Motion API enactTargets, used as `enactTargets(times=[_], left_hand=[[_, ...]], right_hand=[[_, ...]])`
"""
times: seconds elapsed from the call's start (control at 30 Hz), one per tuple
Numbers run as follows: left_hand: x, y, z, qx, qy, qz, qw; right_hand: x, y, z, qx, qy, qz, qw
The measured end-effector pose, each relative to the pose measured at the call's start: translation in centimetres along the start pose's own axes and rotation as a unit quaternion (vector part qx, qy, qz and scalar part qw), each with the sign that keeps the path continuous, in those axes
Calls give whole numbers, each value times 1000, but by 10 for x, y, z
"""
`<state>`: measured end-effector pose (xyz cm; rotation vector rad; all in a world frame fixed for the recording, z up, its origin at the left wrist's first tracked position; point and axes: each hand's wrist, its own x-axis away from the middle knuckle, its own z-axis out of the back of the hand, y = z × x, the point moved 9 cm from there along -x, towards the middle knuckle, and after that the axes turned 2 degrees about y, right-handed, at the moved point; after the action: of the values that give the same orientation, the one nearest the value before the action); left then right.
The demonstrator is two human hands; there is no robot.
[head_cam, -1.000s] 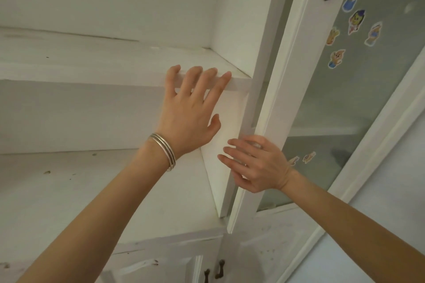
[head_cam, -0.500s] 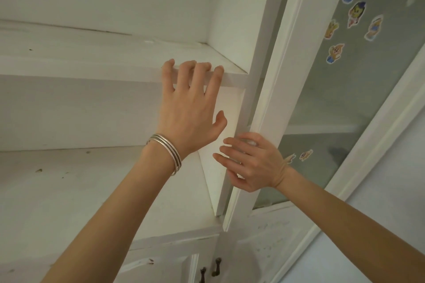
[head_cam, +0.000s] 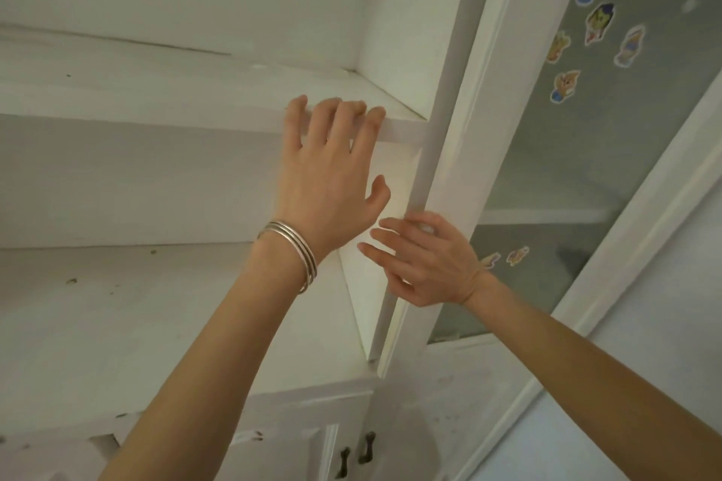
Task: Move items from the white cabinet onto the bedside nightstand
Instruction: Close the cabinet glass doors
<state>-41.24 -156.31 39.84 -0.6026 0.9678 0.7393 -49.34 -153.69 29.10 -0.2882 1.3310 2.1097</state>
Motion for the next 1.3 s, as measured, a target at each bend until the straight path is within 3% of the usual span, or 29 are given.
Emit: enactTargets(times=[0.53,0.8,1.03,1.3], left_hand=[[0,-1,-3,1,23,7,1000],[3,0,-7,-9,-2,4,1000],[6,-4,-9,-49,-50,-55,996],[8,-9,7,51,-108,-89,989]], right_hand=[[-2,6,-9,18,30,6,999],[-3,9,-22,35,-36,-27,998],[-5,9,-24,56,-120,-48,990],[-12,2,8,-26,-159,-84,983]])
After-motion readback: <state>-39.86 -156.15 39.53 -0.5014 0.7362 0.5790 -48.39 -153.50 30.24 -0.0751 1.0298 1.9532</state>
